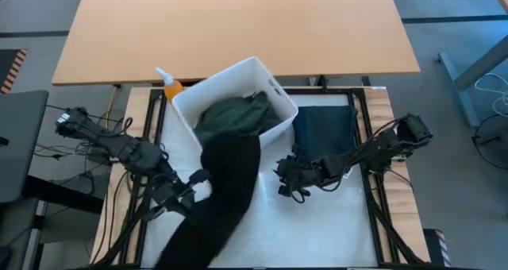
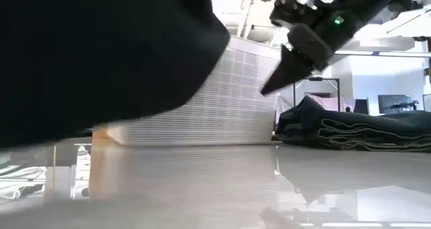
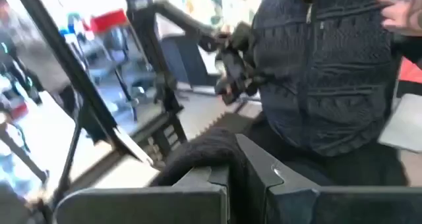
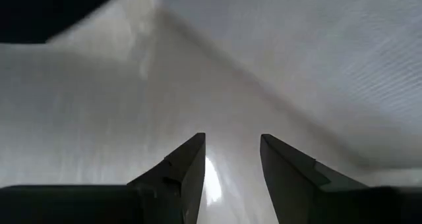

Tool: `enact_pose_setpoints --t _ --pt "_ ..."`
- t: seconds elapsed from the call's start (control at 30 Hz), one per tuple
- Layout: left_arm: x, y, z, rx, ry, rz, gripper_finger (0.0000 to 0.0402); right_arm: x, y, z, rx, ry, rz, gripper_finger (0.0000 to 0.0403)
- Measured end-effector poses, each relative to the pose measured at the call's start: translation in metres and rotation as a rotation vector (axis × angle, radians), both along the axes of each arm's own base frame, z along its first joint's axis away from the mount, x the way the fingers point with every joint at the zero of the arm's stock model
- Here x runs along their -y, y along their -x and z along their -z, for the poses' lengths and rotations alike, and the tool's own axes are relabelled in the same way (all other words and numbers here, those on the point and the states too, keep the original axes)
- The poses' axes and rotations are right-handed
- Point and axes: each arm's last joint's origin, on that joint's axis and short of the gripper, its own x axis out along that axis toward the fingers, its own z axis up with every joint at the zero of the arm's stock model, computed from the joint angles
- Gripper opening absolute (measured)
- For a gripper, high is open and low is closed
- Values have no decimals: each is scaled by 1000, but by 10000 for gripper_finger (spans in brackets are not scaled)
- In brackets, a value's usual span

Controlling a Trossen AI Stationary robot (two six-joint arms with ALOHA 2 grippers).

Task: Fold laundry
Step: Remove the black t-shirt from the white bin

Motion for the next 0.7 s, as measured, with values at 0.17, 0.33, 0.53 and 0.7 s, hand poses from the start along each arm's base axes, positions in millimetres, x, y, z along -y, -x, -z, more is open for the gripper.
enact_pose_setpoints --t 0.17,0.33,0.53,0.7 --pt "6 5 5 -110 39 161 0 23 -23 -16 173 27 -64 173" --pt "14 13 3 -171 82 120 0 51 -31 -21 227 30 -55 173" --pt "13 18 29 -600 121 -132 0 63 -30 -26 228 25 -72 173" --pt "7 25 49 -912 143 -345 0 40 -5 -67 127 179 -224 173"
